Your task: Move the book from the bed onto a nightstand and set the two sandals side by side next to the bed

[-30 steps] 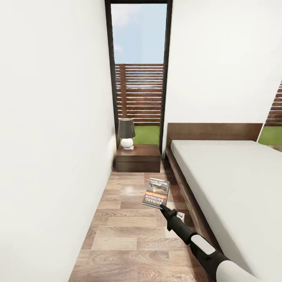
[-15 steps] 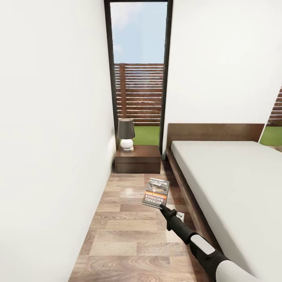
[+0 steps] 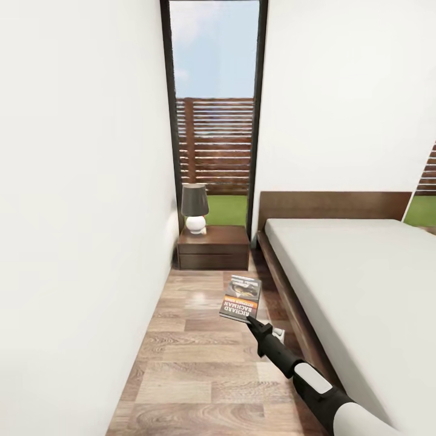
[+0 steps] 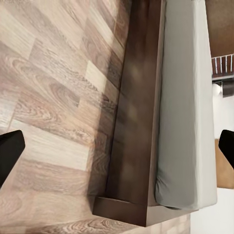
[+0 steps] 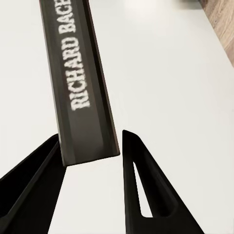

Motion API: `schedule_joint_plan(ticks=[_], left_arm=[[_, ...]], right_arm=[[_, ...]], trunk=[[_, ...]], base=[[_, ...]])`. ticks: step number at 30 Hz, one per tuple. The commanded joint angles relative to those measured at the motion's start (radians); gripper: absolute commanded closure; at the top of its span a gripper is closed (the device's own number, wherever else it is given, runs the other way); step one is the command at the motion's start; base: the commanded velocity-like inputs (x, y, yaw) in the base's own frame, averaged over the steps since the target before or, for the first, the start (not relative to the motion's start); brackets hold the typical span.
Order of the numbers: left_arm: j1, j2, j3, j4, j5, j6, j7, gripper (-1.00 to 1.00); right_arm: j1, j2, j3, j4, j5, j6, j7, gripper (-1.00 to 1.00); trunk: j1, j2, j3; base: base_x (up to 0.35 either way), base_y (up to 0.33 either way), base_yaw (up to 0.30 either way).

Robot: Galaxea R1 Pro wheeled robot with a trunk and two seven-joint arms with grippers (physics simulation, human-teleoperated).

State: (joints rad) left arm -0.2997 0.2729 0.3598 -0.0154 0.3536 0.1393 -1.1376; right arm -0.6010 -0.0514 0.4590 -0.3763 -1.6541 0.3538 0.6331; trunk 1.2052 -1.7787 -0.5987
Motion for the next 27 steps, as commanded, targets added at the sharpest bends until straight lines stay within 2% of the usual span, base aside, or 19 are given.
schedule_joint_plan(ticks=[1,27], left_arm=[[-0.001,0.0,0.005,0.0,-0.002,0.011,-0.004,-1.0],[0.0,-0.001,0.005,0.0,-0.002,0.01,-0.002,-1.0]], right_arm=[[-0.001,-0.001,0.006,0.0,-0.011,0.005,0.002,1.0],[-0.001,-0.001,0.005,0.0,-0.012,0.007,0.003,1.0]], trunk=[[0.0,0.0,-0.001],[0.0,0.0,-0.001]], base=[[0.1,0.0,0.0],[0.12,0.0,0.0]])
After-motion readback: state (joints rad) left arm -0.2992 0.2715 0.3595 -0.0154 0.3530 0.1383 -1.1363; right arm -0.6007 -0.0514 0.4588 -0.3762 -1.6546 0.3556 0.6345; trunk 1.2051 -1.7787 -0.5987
